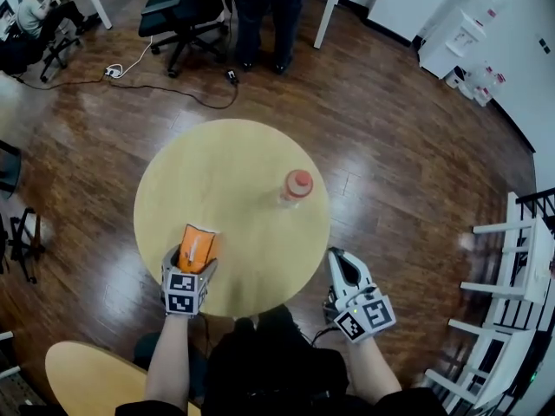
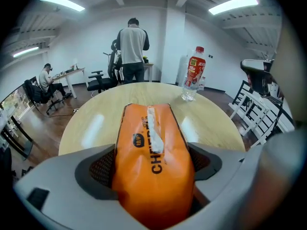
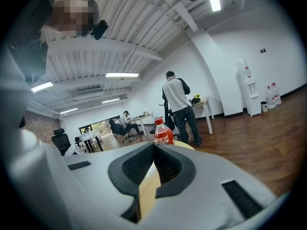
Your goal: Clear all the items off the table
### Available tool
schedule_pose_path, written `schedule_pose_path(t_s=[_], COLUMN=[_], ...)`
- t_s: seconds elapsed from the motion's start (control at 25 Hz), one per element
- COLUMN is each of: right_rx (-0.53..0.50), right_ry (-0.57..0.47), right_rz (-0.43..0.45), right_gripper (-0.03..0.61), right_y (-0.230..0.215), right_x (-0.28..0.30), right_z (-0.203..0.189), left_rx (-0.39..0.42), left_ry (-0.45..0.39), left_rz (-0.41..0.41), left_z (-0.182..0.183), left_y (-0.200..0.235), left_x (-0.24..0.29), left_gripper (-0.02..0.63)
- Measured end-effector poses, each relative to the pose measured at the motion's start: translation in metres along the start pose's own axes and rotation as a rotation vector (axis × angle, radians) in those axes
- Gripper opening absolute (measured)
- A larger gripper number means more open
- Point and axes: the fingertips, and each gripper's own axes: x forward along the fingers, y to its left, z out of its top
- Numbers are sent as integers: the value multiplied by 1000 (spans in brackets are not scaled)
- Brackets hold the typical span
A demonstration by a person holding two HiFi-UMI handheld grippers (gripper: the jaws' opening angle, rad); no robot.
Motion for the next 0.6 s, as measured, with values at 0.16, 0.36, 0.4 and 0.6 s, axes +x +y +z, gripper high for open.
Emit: schedule_pose_path(t_s=[0.16,0.36,0.4,0.6], right_rx=[-36,-94,-105,-149], right_ry=[-16,-87,-108,-208], right_rz=[33,69,77,122], right_gripper=[5,5,5,5], right_y=[-6,-4,-3,11], right_x=[7,19,21,30], right_z=[15,56,67,109], left_rx=[-40,-166,-188,-186], left_ry=[-89,-316,-368,-563], left_rz=[34,66,76,118], left_z=[19,83,98,153], left_y=[2,29,35,54], left_x=[-11,-55,-66,-125], left_gripper=[416,405,405,405])
